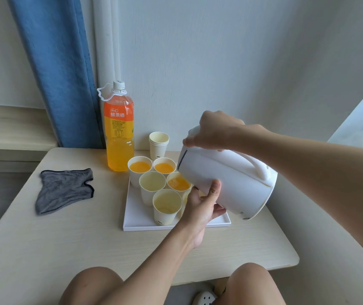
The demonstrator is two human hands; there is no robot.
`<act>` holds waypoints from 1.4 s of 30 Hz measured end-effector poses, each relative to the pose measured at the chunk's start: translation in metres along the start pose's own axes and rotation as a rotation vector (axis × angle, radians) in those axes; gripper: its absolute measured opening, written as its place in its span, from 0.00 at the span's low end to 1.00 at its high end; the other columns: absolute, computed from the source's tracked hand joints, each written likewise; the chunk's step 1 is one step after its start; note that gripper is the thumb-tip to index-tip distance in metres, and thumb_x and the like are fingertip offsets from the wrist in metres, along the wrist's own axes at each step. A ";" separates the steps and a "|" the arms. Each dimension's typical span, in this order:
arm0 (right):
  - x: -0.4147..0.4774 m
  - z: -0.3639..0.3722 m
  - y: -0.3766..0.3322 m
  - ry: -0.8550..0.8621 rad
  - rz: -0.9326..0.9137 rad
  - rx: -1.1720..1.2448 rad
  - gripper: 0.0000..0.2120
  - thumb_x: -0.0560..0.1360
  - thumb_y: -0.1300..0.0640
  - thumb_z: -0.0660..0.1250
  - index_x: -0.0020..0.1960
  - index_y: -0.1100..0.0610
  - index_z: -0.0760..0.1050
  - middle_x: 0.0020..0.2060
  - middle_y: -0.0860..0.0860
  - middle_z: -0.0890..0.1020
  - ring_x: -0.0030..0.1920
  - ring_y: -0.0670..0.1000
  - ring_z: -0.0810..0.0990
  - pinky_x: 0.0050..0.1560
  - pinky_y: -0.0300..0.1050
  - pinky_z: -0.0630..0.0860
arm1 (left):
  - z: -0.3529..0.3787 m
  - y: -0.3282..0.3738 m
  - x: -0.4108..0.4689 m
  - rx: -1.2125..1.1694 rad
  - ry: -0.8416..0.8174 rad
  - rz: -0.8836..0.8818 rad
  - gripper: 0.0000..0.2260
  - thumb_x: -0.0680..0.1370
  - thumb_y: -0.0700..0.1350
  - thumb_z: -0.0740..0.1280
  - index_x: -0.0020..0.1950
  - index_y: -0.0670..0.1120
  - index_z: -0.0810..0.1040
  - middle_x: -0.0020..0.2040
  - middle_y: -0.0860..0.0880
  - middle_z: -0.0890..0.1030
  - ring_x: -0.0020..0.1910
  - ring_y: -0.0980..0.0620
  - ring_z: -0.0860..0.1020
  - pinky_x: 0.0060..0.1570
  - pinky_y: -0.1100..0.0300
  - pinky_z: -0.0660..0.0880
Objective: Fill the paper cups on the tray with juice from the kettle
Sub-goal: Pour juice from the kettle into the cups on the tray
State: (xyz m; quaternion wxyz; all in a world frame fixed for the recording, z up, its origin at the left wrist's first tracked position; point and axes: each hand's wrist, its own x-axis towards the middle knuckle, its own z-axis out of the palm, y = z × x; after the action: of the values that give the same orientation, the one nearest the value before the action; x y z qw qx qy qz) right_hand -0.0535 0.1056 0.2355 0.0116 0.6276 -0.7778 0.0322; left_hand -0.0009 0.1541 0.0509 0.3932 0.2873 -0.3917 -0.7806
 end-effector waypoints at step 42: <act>-0.122 0.137 -0.168 0.204 -0.006 1.177 0.23 0.72 0.35 0.67 0.38 0.56 0.73 0.33 0.49 0.79 0.36 0.52 0.77 0.36 0.48 0.74 | -0.172 0.157 -0.153 0.526 0.645 -0.191 0.53 0.55 0.82 0.59 0.77 0.60 0.68 0.72 0.54 0.76 0.66 0.46 0.76 0.58 0.41 0.76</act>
State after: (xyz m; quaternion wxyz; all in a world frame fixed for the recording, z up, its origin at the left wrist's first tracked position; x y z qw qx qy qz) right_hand 0.1400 0.1801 0.0973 -0.2633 0.5245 -0.6223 0.5180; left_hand 0.2703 0.1557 0.1128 0.3349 0.6421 -0.4061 -0.5574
